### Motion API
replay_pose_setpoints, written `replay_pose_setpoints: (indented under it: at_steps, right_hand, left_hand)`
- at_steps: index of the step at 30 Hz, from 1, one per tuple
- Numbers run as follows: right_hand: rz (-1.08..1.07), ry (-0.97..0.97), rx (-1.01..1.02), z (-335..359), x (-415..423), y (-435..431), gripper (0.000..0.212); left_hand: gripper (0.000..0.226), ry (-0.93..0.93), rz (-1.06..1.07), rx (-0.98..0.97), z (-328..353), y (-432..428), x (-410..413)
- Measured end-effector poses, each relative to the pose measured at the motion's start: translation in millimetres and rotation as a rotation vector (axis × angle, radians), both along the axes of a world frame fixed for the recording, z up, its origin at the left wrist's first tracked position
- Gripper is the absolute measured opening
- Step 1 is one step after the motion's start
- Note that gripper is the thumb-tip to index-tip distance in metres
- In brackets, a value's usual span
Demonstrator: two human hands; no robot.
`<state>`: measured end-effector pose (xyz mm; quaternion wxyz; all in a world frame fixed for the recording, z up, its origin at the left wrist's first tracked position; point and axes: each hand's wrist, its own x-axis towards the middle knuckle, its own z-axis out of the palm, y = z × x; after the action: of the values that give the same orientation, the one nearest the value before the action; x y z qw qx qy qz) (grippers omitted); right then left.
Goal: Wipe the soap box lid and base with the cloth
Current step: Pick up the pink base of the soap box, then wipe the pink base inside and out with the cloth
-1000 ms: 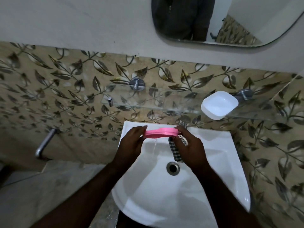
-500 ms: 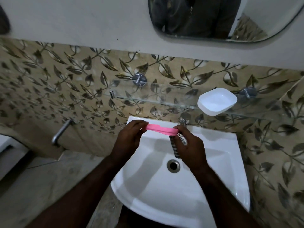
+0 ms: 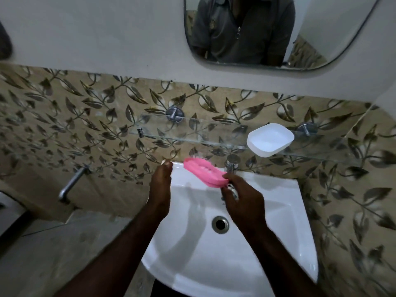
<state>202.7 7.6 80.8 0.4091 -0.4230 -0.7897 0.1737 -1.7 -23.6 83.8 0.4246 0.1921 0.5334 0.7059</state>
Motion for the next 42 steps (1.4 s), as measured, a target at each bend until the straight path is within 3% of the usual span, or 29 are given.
replay_pose_setpoints:
  at_steps: [2, 6, 11, 15, 18, 22, 24, 27, 29, 31, 33, 37, 42]
  right_hand:
    - [0.065, -0.1, -0.057, 1, -2, -3, 0.028]
    - [-0.008, 0.045, -0.088, 1, -4, -5, 0.029]
    - [0.014, -0.117, -0.122, 12, -16, -10, 0.038]
    - [0.007, -0.081, -0.27, 20, -11, 2, 0.027]
    - [0.114, -0.196, -0.338, 32, -13, 9, 0.023]
    - [0.176, -0.176, -0.392, 53, -26, 10, 0.028]
    - [0.167, -0.135, -0.434, 59, -30, 12, 0.037]
    - [0.131, -0.056, -0.508, 57, -35, 13, 0.031]
    - [0.068, 0.086, -0.575, 52, -34, 9, 0.025]
    - [0.003, 0.276, -0.676, 48, -31, 0, 0.049]
    - [0.023, 0.486, -0.802, 44, -25, -11, 0.052]
    - [0.054, 0.678, -0.878, 42, -29, -32, 0.03]
    - [0.022, 0.651, -0.784, 41, -48, -33, 0.036]
  left_hand:
    - [0.026, -0.182, -0.109, 0.041, 4, 5, -2]
    - [0.049, -0.198, -0.1, -0.026, -4, 7, -6]
    - [0.032, -0.172, -0.351, -0.048, -15, 3, -15]
    - [0.027, 0.124, -0.451, -0.136, -21, 0, -28]
    - [0.056, 0.46, -0.507, -0.084, -16, 0, -42]
    - [0.065, 0.71, -0.889, -0.121, 1, 2, -41]
    - [0.079, 0.625, -0.94, -0.141, 2, -1, -35]
    - [0.066, 0.338, -0.953, -0.1, -5, -3, -22]
    - [0.056, 0.093, -0.891, -0.076, -11, -5, -14]
    - [0.056, -0.196, -0.829, -0.078, -18, -6, -10]
    - [0.061, -0.391, -0.805, -0.077, -23, -9, -9]
    - [0.054, -0.532, -0.846, -0.05, -29, -14, -4]
    - [0.07, -0.659, -0.868, 0.037, -25, -10, 8]
